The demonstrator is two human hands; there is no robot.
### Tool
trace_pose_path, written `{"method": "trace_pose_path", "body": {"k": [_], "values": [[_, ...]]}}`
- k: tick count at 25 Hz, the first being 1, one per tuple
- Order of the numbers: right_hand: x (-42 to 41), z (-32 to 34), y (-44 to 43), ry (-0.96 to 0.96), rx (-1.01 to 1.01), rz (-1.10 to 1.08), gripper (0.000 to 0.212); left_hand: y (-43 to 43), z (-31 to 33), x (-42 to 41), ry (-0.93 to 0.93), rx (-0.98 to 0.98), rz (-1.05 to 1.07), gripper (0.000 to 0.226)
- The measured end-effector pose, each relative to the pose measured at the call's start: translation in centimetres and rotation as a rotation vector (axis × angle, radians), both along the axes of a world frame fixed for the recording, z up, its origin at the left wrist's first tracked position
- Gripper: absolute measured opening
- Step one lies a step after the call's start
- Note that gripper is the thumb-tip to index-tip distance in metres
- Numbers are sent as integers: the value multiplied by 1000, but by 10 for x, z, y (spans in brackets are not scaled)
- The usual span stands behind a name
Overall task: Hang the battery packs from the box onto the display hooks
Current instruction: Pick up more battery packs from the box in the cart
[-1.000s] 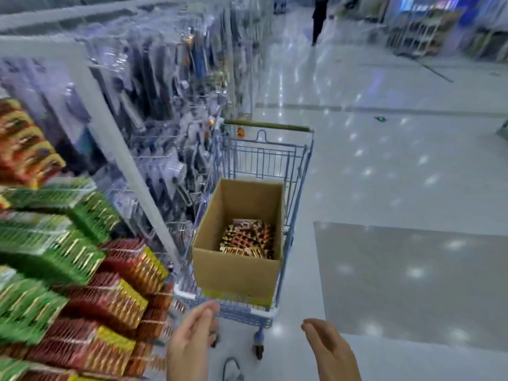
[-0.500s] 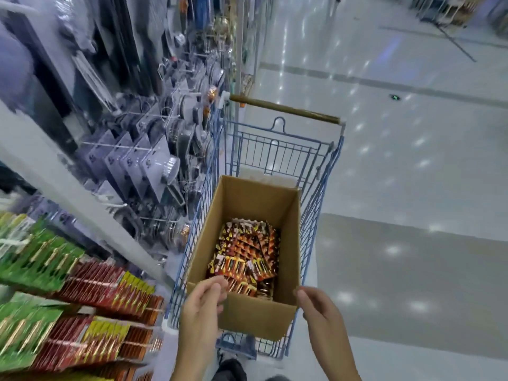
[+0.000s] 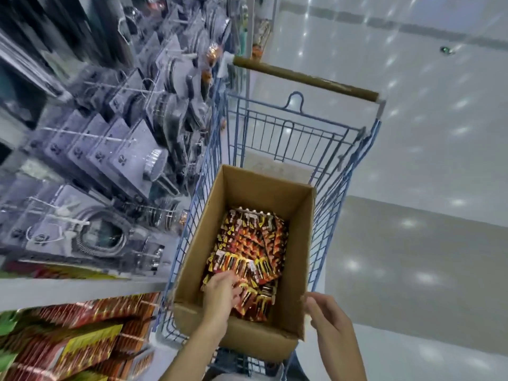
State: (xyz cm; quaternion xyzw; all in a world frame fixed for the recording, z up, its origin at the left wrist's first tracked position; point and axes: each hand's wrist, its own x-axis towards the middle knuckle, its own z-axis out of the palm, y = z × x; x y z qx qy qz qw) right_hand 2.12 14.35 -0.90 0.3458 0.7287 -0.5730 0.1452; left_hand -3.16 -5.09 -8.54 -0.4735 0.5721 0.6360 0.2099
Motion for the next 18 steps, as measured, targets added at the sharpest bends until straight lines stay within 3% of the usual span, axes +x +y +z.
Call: {"method": "trace_pose_path", "body": {"k": [3,6,8,9,11,13,18], "values": [[-23,-1,8,-61,-32,21,11,12,-58,-42,-227,37,129,28],[-42,-6,14,-107,-42,57,10,10,-143,-66,-403,62,234,57],[-53,-10,15,-109,-33,106,13,0,-261,-63,-492,26,241,81],[-57,-11,15,-108,-36,129,19,0,-284,-63,-510,23,238,89],[-66,-16,16,-114,-36,161,35,13,-273,-68,-530,22,319,99],[-73,-20,15,-133,-43,201,40,32,-208,-82,-521,-28,391,78],[-85,-24,12,-152,-57,281,16,39,-172,-91,-352,-222,393,52]]}}
